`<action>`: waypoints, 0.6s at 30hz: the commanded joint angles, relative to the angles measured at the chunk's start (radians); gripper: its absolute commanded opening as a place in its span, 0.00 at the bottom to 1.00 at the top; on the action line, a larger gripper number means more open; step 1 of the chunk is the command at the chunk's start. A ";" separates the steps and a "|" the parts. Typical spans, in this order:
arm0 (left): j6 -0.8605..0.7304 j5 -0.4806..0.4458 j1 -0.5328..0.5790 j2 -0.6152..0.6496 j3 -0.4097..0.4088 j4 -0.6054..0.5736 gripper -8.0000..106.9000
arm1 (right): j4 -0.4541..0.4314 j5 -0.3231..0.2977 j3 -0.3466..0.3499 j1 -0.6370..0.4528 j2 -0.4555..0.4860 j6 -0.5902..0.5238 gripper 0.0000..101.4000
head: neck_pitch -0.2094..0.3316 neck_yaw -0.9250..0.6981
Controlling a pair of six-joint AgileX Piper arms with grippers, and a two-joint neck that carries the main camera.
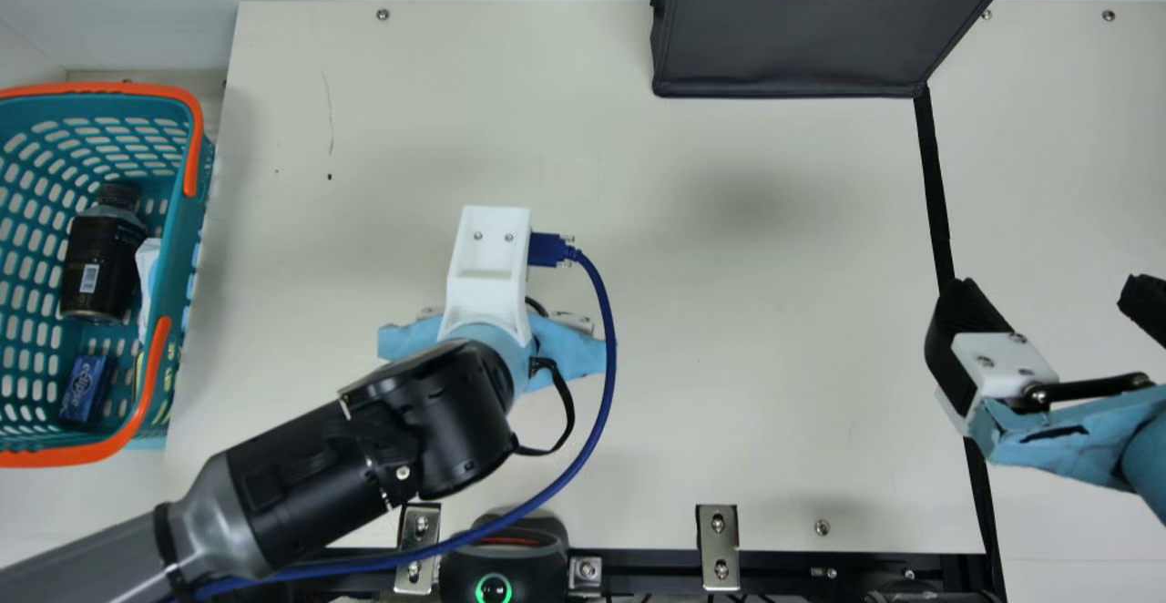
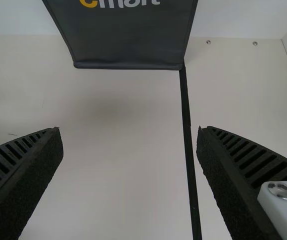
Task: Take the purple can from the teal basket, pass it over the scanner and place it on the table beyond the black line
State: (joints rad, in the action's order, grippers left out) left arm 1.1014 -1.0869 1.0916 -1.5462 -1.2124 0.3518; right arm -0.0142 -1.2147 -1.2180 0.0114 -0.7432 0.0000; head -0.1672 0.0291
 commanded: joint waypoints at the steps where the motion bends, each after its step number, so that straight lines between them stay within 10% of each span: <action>1: -0.030 0.007 0.003 0.010 0.004 -0.004 0.00 | 0.000 0.000 0.000 0.000 0.000 0.000 0.94 | 0.029 -0.002; 18: -0.469 0.086 -0.033 0.140 0.083 -0.118 0.00 | 0.000 0.000 0.000 0.000 0.000 0.000 0.94 | 0.029 -0.002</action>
State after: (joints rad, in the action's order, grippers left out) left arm 0.7075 -1.0061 1.0640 -1.4127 -1.1348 0.2433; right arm -0.0142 -1.2147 -1.2180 0.0114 -0.7432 0.0000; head -0.1672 0.0291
